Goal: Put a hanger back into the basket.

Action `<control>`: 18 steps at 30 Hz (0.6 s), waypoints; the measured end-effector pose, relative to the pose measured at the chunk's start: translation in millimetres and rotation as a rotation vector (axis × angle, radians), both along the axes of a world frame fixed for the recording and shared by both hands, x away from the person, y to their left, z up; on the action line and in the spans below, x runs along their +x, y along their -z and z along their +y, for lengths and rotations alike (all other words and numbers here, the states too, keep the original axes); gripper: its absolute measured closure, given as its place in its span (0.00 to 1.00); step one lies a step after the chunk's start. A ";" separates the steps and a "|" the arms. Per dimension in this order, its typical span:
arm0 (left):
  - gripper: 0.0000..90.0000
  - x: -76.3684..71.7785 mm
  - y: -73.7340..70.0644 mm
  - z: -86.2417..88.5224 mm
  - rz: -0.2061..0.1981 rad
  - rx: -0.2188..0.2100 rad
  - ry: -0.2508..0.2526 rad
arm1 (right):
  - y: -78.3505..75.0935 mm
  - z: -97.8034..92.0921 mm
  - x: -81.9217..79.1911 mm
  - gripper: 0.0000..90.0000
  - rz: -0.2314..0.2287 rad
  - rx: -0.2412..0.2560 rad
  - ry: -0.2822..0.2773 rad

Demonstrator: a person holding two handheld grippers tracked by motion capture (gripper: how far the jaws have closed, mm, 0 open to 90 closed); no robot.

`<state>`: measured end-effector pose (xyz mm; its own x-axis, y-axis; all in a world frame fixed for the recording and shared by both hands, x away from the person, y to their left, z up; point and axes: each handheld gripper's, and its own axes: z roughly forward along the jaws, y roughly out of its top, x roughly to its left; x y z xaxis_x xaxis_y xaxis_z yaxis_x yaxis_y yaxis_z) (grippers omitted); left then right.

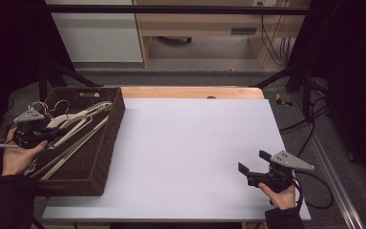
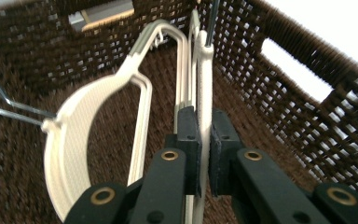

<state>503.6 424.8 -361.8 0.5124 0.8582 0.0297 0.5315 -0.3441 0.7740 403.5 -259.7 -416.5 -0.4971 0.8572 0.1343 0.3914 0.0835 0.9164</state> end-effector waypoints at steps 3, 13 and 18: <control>0.94 -0.3 5.3 3.3 0.017 -0.006 -0.022 | 0.1 0.1 0.0 0.07 0.001 0.002 0.001; 0.80 -1.2 6.2 14.3 0.047 -0.004 -0.186 | 0.7 1.1 0.2 0.07 0.003 -0.004 0.000; 0.73 -7.3 6.0 23.9 0.061 -0.002 -0.234 | 1.4 1.8 0.8 0.07 0.000 -0.014 -0.001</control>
